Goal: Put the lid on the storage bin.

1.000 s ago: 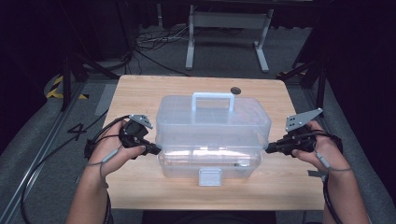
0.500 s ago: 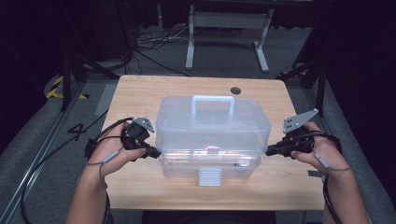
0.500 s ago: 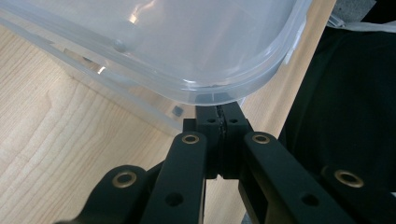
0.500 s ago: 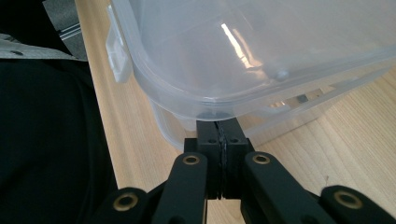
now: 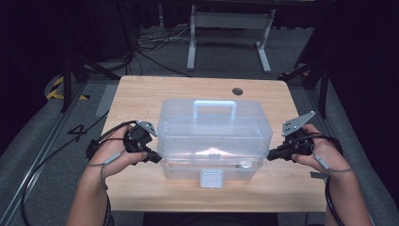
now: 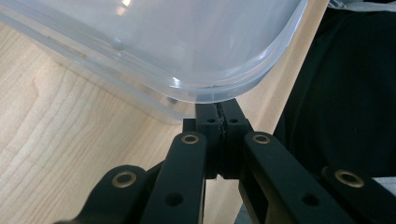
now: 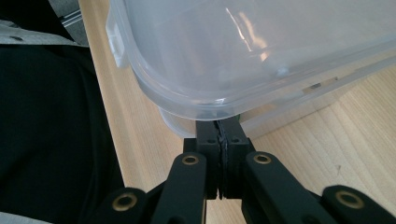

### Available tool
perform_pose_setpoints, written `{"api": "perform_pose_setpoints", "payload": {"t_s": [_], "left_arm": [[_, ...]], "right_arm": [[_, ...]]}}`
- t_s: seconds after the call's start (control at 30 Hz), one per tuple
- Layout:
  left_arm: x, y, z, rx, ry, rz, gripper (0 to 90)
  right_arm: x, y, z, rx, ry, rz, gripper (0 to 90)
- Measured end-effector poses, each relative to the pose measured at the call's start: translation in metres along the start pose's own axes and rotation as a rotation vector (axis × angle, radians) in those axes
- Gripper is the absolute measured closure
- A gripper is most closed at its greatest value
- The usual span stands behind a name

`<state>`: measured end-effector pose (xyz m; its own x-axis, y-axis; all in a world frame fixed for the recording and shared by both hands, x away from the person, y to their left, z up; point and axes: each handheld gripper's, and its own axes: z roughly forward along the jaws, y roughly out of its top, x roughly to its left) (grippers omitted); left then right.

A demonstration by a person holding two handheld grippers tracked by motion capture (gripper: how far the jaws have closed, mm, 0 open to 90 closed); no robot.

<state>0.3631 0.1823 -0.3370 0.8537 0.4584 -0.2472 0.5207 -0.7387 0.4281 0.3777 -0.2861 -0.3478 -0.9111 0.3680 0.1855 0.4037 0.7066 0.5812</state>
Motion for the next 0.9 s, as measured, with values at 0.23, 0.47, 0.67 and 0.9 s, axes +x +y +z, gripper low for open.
{"api": "perform_pose_setpoints", "payload": {"t_s": [0.23, 0.47, 0.67, 0.9], "left_arm": [[0.001, 0.000, 0.003, 0.030, -0.004, 0.022, 88.6], [0.002, -0.001, 0.007, 0.049, -0.014, 0.030, 87.2], [0.003, 0.000, 0.009, 0.072, -0.017, 0.039, 87.9], [0.003, 0.000, 0.011, 0.083, -0.017, 0.037, 88.1]], "right_arm": [[-0.001, -0.001, 0.005, 0.029, 0.020, 0.009, 89.3], [-0.003, -0.001, 0.008, 0.053, 0.027, 0.008, 89.4], [-0.003, -0.001, 0.011, 0.067, 0.033, 0.010, 89.5], [-0.003, -0.001, 0.013, 0.086, 0.036, 0.013, 89.7]]}}
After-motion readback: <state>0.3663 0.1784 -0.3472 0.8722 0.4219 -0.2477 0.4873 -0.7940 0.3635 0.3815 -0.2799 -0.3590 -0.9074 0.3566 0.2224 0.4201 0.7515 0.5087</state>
